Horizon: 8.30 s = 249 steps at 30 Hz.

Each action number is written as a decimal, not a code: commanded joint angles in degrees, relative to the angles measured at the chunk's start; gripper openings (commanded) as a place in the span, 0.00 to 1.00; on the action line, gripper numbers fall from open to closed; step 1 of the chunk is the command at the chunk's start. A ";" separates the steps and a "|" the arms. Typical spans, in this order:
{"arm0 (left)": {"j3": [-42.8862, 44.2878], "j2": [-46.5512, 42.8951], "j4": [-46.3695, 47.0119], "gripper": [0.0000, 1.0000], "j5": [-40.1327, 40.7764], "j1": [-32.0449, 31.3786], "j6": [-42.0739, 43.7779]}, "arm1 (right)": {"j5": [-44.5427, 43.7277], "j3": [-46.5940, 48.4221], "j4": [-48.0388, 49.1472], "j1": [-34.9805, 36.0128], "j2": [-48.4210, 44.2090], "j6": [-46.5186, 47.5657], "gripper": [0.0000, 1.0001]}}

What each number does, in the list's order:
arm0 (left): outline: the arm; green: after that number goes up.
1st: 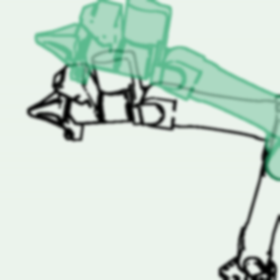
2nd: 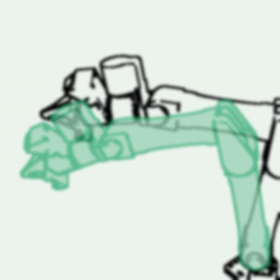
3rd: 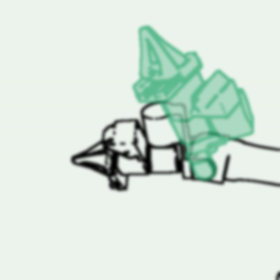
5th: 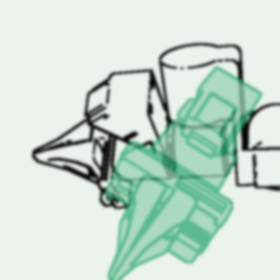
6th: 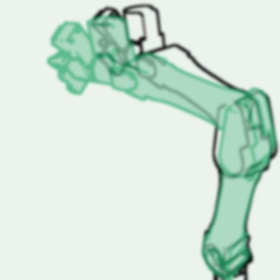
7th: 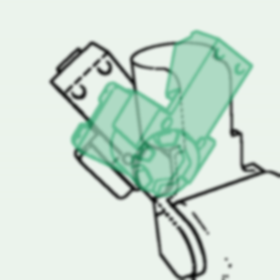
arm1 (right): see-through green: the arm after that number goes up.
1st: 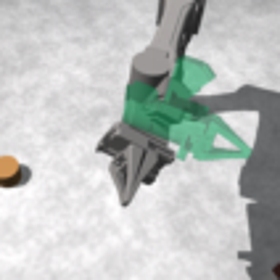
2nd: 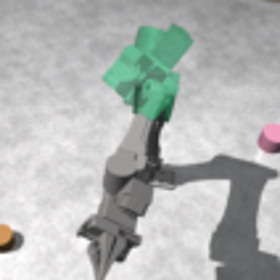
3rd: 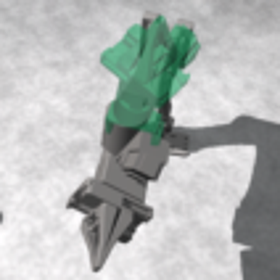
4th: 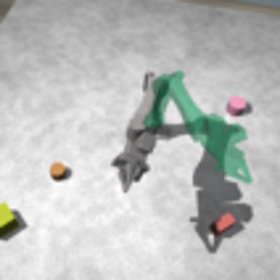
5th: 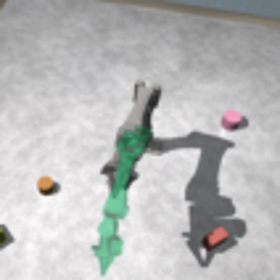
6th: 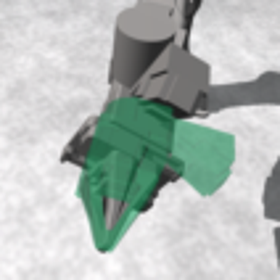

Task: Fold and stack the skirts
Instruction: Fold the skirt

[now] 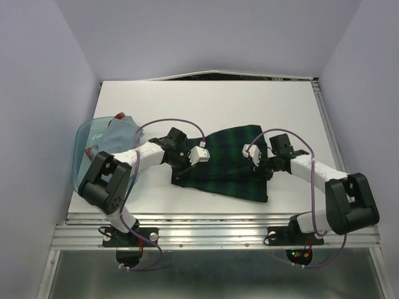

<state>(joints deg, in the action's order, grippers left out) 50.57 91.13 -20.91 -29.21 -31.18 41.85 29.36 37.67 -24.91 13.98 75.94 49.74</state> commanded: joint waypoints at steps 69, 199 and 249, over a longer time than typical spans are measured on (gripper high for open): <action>12.63 -0.95 11.76 0.59 13.65 -13.12 -25.14 | -8.09 44.22 -11.22 -13.54 40.06 -56.24 0.01; 47.45 26.83 17.01 0.47 -12.62 -8.64 -52.82 | 5.53 8.13 35.51 -9.93 21.78 -95.08 0.79; 14.91 11.79 1.04 0.27 4.00 -4.86 -16.53 | 4.36 49.78 -10.25 -10.02 34.89 -58.60 0.59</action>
<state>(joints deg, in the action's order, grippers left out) 67.64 105.82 -17.12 -21.12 -35.20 27.99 27.38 86.02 -32.23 3.97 116.57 -7.31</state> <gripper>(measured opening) 0.250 0.595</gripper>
